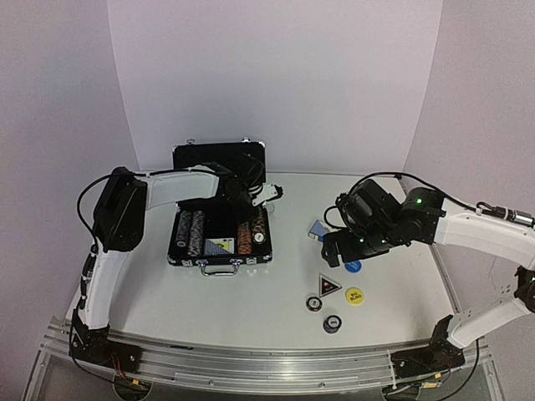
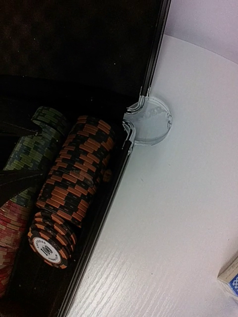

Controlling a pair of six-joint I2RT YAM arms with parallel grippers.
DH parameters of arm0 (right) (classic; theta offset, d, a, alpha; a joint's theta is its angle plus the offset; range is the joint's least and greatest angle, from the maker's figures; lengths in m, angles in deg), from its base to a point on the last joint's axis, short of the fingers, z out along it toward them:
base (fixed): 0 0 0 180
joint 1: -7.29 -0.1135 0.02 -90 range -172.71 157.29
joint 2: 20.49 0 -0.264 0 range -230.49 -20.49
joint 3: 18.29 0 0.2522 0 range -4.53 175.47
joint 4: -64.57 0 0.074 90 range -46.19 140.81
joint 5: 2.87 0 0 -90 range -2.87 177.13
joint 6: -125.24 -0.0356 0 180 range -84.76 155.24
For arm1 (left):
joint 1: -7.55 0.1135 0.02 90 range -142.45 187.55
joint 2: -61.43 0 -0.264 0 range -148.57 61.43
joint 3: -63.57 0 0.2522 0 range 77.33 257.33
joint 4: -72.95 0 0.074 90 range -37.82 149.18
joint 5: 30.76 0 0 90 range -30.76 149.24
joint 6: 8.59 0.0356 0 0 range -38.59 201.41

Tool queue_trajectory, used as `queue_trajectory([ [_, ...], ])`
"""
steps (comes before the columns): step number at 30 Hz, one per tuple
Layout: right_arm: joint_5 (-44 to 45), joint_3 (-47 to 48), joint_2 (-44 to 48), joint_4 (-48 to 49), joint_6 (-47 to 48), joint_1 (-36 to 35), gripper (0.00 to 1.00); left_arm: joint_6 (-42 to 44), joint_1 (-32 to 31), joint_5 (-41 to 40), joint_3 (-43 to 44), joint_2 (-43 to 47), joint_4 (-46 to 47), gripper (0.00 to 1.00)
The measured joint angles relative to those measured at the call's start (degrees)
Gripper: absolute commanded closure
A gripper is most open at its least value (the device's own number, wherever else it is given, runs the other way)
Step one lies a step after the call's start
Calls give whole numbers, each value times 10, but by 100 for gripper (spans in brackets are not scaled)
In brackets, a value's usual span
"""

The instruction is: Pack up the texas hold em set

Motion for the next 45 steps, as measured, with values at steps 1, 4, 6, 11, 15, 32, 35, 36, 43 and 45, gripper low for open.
queue_trajectory([
  [1,0,0,0,0,1,0,2,0,0,1,0,1,0,76],
  [4,-1,1,0,0,6,2,2,-1,1,9,-2,7,1,74],
  [6,-1,1,-1,1,8,2,2,-2,1,17,-6,17,4,72],
  [11,-2,1,-1,5,9,5,2,-23,-1,33,-16,44,8,50],
  [15,-7,1,-1,7,11,8,2,-62,-1,45,-54,87,34,14],
  [32,-44,-5,-1,29,31,9,2,-138,-46,17,-229,188,119,0],
  [35,-49,-7,-2,32,31,9,2,-135,-53,3,-229,153,110,0],
  [36,-50,-7,-3,33,31,9,2,-134,-54,-2,-229,144,107,0],
  [43,-52,-16,-4,39,30,9,2,-133,-52,-49,-196,91,106,0],
  [45,-51,-16,-4,39,30,9,2,-133,-51,-58,-188,81,105,1],
])
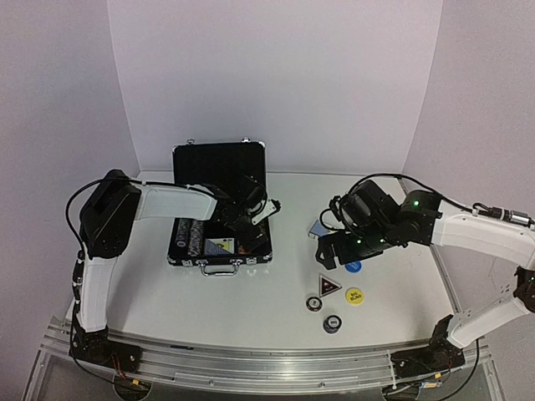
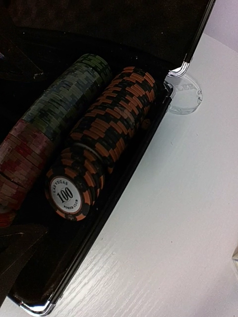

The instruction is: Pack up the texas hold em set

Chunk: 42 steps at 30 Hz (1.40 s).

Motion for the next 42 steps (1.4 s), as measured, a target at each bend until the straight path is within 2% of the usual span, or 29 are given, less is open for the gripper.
queue_trajectory([
  [18,1,-19,0,8,-11,0,2,13,18,-46,87,-62,-4,0],
  [24,0,-20,4,8,-15,0,2,17,20,-24,88,-64,-5,0],
  [30,0,-25,18,8,-15,0,2,29,21,16,53,-48,-12,0],
  [36,-30,-26,21,9,-12,0,2,18,21,46,34,15,-21,0],
  [42,-89,-42,29,8,-12,0,7,-54,21,63,6,157,-17,0],
])
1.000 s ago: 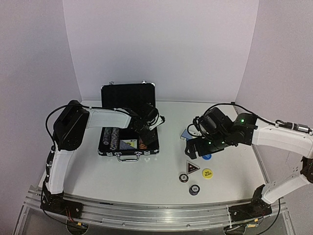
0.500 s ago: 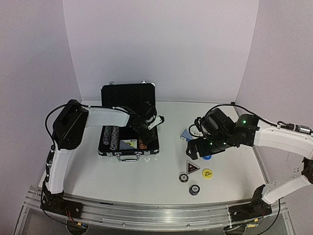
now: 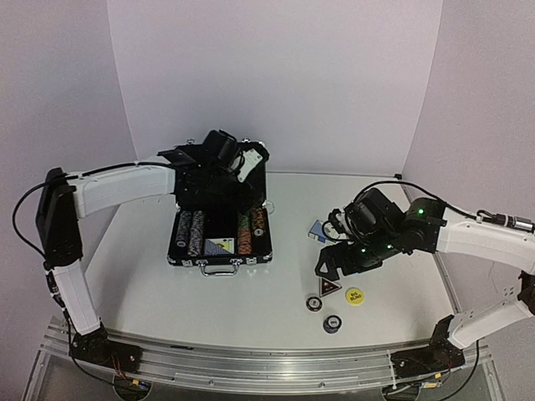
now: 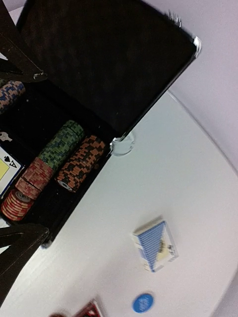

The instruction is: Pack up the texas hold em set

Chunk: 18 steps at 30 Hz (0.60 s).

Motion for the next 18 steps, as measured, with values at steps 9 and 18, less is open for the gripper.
queue_trajectory([
  [9,-12,33,-170,1,-25,-36,12,-265,-1,-12,-190,224,39,0],
  [18,2,48,-249,1,-52,-60,18,-411,-9,-5,-353,365,17,0],
])
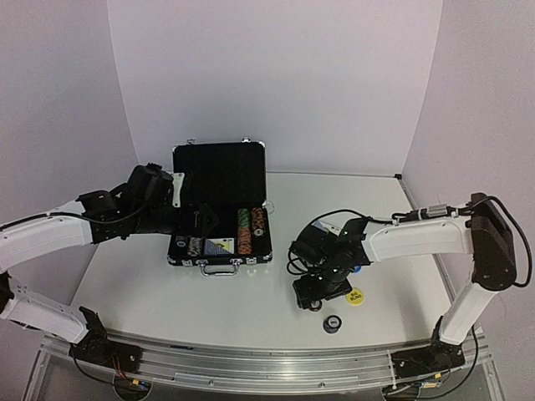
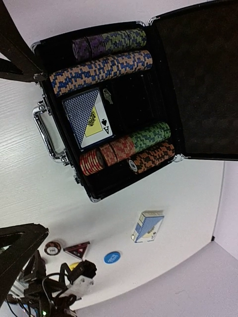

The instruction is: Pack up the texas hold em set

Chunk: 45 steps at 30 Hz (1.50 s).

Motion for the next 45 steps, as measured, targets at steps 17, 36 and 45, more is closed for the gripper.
queue_trajectory([
  [17,1,-3,-41,1,-18,1,33,-50,0,2,-37,54,20,0],
  [36,12,-25,-53,28,-27,1,45,-51,0,2,-42,48,35,0],
  [45,19,-25,-55,30,-30,1,49,-51,0,5,-48,49,39,0],
])
